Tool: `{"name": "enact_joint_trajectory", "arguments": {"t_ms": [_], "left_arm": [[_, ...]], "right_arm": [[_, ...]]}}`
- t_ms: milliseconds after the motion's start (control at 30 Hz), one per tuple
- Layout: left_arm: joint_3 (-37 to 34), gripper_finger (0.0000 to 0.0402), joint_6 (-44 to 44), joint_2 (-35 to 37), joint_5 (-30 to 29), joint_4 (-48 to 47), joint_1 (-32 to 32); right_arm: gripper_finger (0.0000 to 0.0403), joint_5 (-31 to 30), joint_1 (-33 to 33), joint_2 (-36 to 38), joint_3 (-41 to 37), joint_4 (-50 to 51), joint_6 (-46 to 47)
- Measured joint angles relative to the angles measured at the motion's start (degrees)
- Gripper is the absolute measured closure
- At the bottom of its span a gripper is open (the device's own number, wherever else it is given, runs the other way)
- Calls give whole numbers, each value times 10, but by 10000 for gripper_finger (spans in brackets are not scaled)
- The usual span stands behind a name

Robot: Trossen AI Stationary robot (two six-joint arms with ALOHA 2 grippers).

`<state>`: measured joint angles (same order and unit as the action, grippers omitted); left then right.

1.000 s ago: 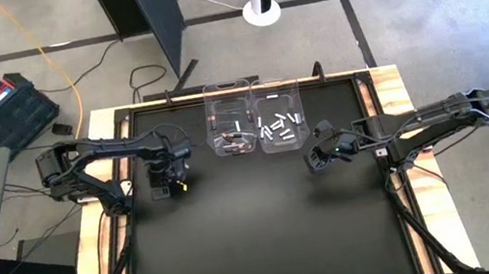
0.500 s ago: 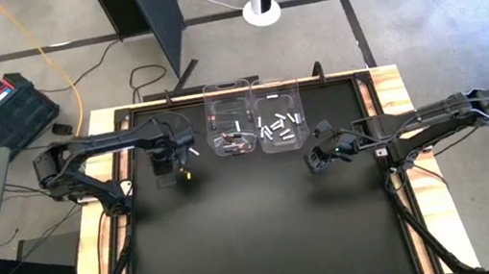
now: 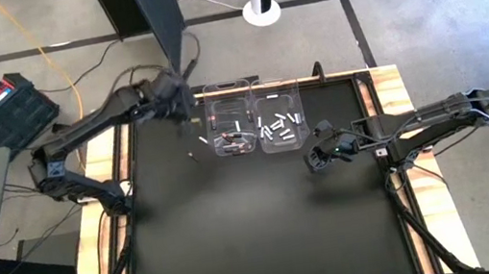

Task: Sort batteries
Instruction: Put the black battery into the left transparent bin

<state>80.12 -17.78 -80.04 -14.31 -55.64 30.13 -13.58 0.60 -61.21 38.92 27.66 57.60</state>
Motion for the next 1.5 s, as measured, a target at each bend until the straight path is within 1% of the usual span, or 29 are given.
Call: {"name": "enact_joint_trajectory", "arguments": {"t_ms": [133, 300, 533, 633, 833, 900, 1033, 1167, 1333, 1500], "left_arm": [[45, 345, -28, -43, 4, 78, 5], [135, 345, -43, -149, 6, 98, 6], [287, 345, -45, -325, 11, 86, 7], [343, 345, -40, -392, 31, 60, 7], [428, 345, -7, -491, 69, -3, 7], [443, 345, 1, -511, 81, -15, 7], [452, 345, 21, -531, 81, -37, 7], [442, 345, 43, -533, 93, -54, 16], [434, 345, 94, -538, 97, -67, 38], [434, 345, 125, -550, 139, -63, 56]], "right_arm": [[276, 0, 0, 0, 0, 1, 0], [276, 0, 0, 0, 0, 2, 0], [276, 0, 0, 0, 0, 2, 0], [276, 0, 0, 0, 0, 2, 5], [276, 0, 0, 0, 0, 2, 5], [276, 0, 0, 0, 0, 2, 5], [276, 0, 0, 0, 0, 2, 4], [276, 0, 0, 0, 0, 4, -4], [276, 0, -1, 0, 0, 7, -10], [276, 0, -5, 0, 0, 7, -21]]}}
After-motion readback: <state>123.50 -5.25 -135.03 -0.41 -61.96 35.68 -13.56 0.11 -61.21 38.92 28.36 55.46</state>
